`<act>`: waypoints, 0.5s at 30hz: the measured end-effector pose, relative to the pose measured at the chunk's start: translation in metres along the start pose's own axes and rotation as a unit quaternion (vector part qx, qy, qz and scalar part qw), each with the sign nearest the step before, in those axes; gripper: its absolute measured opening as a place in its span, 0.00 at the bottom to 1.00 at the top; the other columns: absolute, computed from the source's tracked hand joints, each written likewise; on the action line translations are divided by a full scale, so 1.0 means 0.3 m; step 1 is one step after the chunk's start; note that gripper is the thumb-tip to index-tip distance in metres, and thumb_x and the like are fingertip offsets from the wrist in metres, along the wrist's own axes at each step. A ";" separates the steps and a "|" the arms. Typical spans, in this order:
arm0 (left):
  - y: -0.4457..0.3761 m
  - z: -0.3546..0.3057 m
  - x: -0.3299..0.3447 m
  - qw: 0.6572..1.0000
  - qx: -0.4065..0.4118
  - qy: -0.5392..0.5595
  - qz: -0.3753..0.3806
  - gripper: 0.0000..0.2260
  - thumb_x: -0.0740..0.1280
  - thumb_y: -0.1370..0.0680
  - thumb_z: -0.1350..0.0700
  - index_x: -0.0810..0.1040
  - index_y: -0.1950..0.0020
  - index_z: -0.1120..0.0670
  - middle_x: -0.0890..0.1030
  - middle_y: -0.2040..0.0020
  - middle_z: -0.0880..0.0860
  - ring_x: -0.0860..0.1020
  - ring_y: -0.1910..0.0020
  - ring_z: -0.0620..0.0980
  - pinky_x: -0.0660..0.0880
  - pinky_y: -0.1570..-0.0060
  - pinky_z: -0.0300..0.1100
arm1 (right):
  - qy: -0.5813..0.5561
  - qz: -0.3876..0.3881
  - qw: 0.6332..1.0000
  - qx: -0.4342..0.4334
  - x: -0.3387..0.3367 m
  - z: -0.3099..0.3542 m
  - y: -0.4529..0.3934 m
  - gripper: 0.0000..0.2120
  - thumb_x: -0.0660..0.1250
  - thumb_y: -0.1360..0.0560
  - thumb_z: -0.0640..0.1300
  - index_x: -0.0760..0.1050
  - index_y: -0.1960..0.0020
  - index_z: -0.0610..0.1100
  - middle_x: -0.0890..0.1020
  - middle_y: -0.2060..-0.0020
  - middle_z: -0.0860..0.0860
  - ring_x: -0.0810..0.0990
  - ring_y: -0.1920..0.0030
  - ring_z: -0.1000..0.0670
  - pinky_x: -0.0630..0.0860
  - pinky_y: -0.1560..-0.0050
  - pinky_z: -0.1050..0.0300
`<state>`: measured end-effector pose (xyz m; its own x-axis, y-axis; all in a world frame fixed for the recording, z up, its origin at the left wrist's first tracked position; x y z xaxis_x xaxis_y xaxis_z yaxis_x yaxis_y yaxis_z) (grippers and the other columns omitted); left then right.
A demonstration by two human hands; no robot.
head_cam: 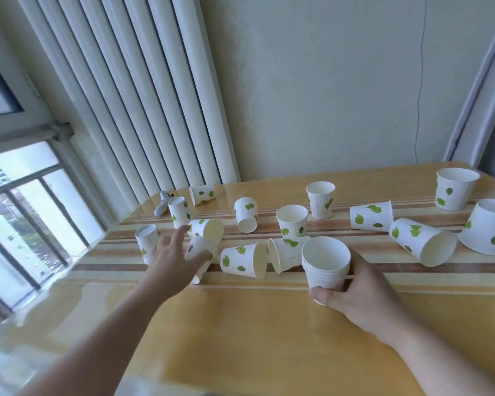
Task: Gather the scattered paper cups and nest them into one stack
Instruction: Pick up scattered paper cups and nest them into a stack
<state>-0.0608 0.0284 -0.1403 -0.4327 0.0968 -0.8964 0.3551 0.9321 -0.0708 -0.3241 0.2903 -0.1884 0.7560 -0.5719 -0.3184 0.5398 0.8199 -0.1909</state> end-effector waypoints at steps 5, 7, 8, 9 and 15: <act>0.011 0.045 0.094 0.988 -0.036 0.139 0.057 0.34 0.62 0.13 0.42 0.48 0.11 0.39 0.71 0.20 0.58 0.71 0.30 0.59 0.71 0.29 0.56 | 0.003 0.006 1.000 0.001 0.003 -0.018 -0.003 0.31 0.86 0.33 0.48 0.73 0.40 0.68 0.82 0.49 0.77 0.83 0.50 0.68 0.76 0.54 0.67; 0.038 0.041 0.080 0.971 -0.043 0.235 0.028 0.36 0.67 0.14 0.46 0.50 0.12 0.37 0.74 0.22 0.54 0.74 0.32 0.57 0.73 0.35 0.52 | 0.006 0.005 1.000 0.003 0.003 -0.024 -0.004 0.31 0.86 0.33 0.49 0.74 0.39 0.67 0.83 0.48 0.76 0.84 0.49 0.67 0.77 0.52 0.63; 0.052 0.031 0.060 0.956 -0.049 0.289 0.004 0.38 0.70 0.15 0.48 0.50 0.12 0.36 0.76 0.26 0.52 0.77 0.33 0.57 0.75 0.39 0.51 | 0.006 0.004 1.000 0.003 0.004 -0.025 -0.005 0.31 0.86 0.34 0.50 0.74 0.39 0.67 0.83 0.48 0.75 0.84 0.49 0.66 0.78 0.52 0.62; 0.071 0.009 0.032 0.938 -0.046 0.342 -0.025 0.40 0.72 0.16 0.50 0.50 0.12 0.36 0.79 0.30 0.52 0.80 0.35 0.56 0.76 0.44 0.48 | 0.006 0.003 1.000 0.003 0.004 -0.027 -0.006 0.31 0.86 0.34 0.51 0.75 0.38 0.66 0.83 0.47 0.74 0.84 0.49 0.66 0.78 0.51 0.61; 0.184 -0.318 -0.070 0.855 0.100 0.509 -0.013 0.46 0.81 0.23 0.59 0.58 0.13 0.41 0.84 0.34 0.51 0.87 0.43 0.42 0.81 0.47 0.38 | 0.010 0.009 1.000 0.005 0.005 -0.030 -0.012 0.30 0.86 0.33 0.50 0.73 0.40 0.69 0.81 0.47 0.78 0.81 0.47 0.70 0.76 0.51 0.64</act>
<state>-0.1111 0.1112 -0.0838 -0.9035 0.4251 -0.0554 0.4248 0.8704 -0.2489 -0.3283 0.2869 -0.1965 0.7585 -0.5560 -0.3399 0.5296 0.8299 -0.1758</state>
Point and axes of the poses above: each hand's wrist, its own y-axis away from the middle knuckle, its own x-axis out of the palm, z = x × y, the point moved 6 cm from there along -y, towards the middle knuckle
